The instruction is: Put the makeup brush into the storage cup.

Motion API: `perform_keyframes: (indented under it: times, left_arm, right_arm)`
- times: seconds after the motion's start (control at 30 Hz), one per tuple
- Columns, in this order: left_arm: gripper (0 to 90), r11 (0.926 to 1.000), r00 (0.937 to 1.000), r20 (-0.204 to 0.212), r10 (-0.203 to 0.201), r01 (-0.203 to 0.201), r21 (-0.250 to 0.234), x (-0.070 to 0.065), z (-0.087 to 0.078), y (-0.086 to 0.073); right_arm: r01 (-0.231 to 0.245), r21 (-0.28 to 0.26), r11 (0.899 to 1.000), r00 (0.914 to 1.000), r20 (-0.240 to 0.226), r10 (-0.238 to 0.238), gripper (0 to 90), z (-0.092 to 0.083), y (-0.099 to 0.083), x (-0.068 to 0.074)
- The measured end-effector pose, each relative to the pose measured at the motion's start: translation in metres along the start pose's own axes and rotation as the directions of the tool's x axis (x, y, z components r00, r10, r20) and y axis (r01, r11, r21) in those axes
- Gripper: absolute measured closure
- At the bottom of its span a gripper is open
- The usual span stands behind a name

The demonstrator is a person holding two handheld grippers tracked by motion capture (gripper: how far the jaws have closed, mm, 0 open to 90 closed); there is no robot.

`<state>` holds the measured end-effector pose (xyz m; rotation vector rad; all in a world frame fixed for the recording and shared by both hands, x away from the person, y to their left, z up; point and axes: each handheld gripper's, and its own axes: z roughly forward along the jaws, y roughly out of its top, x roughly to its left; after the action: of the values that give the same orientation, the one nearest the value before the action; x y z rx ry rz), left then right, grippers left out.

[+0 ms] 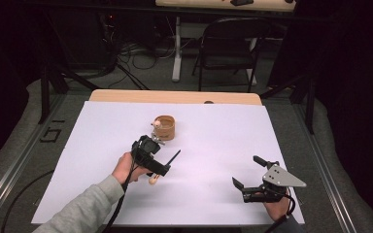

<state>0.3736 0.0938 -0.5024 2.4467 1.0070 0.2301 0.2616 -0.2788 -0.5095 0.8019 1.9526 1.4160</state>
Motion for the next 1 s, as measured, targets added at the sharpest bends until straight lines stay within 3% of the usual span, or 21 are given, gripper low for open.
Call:
perform_keyframes:
  times: [0.1,0.27,0.53,0.8,1.0]
  left_arm:
    - [0.5,0.9989,0.9999,0.011,-0.006,0.005,0.046,0.002,0.002,0.004]
    - [0.1,0.9942,1.0,-0.006,-0.004,0.004,0.108,0.001,0.006,0.01]
    - [0.9,0.9758,0.9999,-0.006,0.009,-0.007,0.219,0.0,0.016,0.012]
    - [22.1,0.9622,0.9994,0.011,0.032,-0.034,0.27,-0.002,0.017,0.017]
    - [35.5,0.9573,0.9986,0.028,0.044,-0.05,0.285,-0.005,0.019,0.019]
  right_arm:
    - [0.003,0.008,1.0,1.0,-0.003,-0.003,0.0,0.0,0.0,0.0]
    - [0.001,-0.001,1.0,1.0,0.0,-0.001,0.0,0.0,0.0,0.0]
    - [0.003,0.001,1.0,1.0,-0.001,-0.003,0.0,0.0,0.0,0.0]
    - [0.004,0.006,1.0,1.0,0.001,-0.004,0.0,0.0,0.0,-0.001]
    - [0.001,0.009,1.0,1.0,0.003,-0.001,0.0,0.001,0.0,-0.001]
